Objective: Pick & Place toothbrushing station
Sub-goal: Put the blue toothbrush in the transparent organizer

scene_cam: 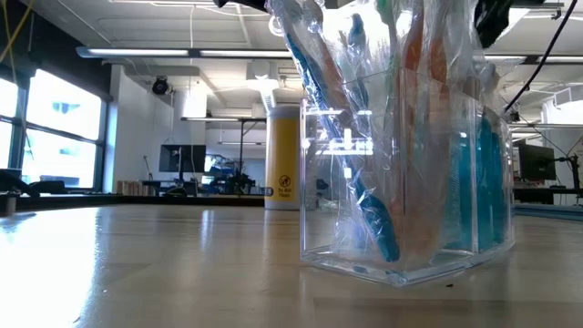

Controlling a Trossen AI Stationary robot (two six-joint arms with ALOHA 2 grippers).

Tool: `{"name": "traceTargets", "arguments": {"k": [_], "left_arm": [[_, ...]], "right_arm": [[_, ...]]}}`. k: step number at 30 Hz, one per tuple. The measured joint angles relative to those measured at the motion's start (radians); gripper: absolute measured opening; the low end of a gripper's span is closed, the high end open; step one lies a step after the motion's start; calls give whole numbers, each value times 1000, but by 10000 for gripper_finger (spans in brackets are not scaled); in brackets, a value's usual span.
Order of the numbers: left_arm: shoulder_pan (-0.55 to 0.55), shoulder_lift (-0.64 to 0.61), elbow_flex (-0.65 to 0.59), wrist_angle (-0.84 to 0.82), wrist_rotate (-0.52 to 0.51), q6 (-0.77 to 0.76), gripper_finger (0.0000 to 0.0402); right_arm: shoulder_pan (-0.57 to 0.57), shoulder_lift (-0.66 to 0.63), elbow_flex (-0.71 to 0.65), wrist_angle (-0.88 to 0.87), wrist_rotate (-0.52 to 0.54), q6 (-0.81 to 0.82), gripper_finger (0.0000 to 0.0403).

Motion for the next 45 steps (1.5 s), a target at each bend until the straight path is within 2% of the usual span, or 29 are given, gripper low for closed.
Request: {"name": "traceTargets", "arguments": {"k": [6,10,18,21,23,27,35,45], "left_arm": [[0,0,0,6,0,9,190],[0,0,0,19,1,13,190],[0,0,0,27,1,25,190],[0,0,0,27,1,25,190],[0,0,0,26,7,25,190],[0,0,0,25,10,25,190],[1,0,0,21,9,25,190],[1,0,0,15,9,29,190]], "right_arm": [[-6,62,-9,0,20,97,13],[-9,104,-25,-34,114,228,13],[-9,166,-37,-58,141,334,14],[-8,176,-35,-81,134,390,15],[-8,176,-35,-93,91,410,18],[-3,177,-35,-90,46,396,29],[17,128,-38,-86,31,291,88],[21,97,-38,-86,-22,288,205]]}}
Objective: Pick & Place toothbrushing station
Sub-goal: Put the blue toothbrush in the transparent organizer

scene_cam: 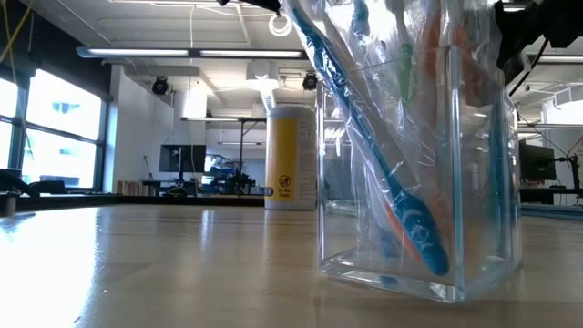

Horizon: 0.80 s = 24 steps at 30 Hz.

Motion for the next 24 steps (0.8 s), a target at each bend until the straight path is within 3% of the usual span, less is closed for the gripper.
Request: {"name": "traceTargets", "arguments": {"k": [7,15,24], "left_arm": [[0,0,0,0,0,0,190],[0,0,0,-1,-1,0,190],[0,0,0,-1,-1,0,190]], "right_arm": [[-2,-21,28,0,-15,-38,248],[-8,-98,30,-79,-29,-41,249],[-70,-99,30,-120,-229,90,248]]}}
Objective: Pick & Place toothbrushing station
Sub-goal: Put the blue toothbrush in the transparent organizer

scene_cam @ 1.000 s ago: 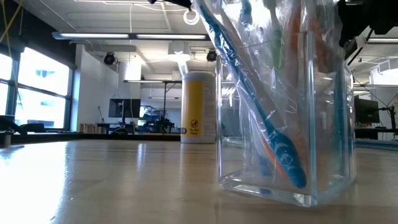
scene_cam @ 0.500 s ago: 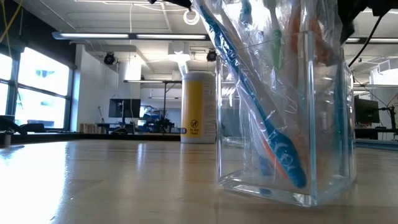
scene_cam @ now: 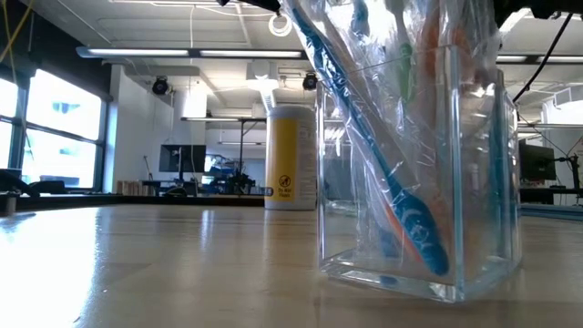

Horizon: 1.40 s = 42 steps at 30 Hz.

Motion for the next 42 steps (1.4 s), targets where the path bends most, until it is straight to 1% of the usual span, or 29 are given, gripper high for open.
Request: {"name": "traceTargets", "arguments": {"k": [3,5,10,15,18,22,24,27,30,36,38,40,42], "left_arm": [[0,0,0,0,0,0,190],[0,0,0,0,0,0,190],[0,0,0,-6,0,0,190],[0,0,0,-8,0,0,190],[0,0,0,-8,0,0,190],[0,0,0,-8,0,0,190],[0,0,0,-8,0,0,190],[0,0,0,-8,0,0,190],[0,0,0,-8,0,0,190],[0,0,0,-8,0,0,190],[0,0,0,-7,0,0,190],[0,0,0,-8,0,0,190],[0,0,0,-8,0,0,190]], "right_arm": [[-19,0,0,31,-64,6,248],[-27,0,0,32,-82,22,248],[-30,0,0,29,-83,35,248],[-30,0,0,22,-83,2,241],[-30,0,0,23,-83,6,214],[-30,0,0,23,-89,6,164],[-30,0,0,23,-108,5,142],[-30,0,0,32,-127,5,125],[-30,0,0,36,-127,6,128],[-30,-7,0,45,-119,-23,154],[-23,-35,0,8,-67,-73,160],[-13,-70,0,-56,8,-113,164],[-7,-110,0,-99,26,-103,167]]}}
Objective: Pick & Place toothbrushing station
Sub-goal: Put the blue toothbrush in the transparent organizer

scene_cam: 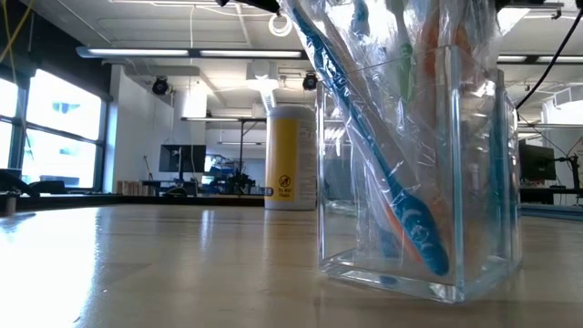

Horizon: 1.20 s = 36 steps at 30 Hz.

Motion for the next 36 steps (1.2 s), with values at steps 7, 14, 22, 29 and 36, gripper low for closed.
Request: {"name": "traceTargets", "arguments": {"k": [7,14,22,29,36], "left_arm": [[0,0,0,-9,0,0,190],[1,0,0,-8,0,0,190],[1,0,0,-7,0,0,190],[1,0,0,-17,0,0,190],[1,0,0,-60,0,0,190]], "right_arm": [[-5,-62,0,-75,-84,90,166],[-5,-62,0,-66,-86,87,170],[-6,-128,0,-10,-84,-75,178],[-9,-308,0,-88,-5,-211,178],[-183,-506,0,-395,125,-160,178]]}}
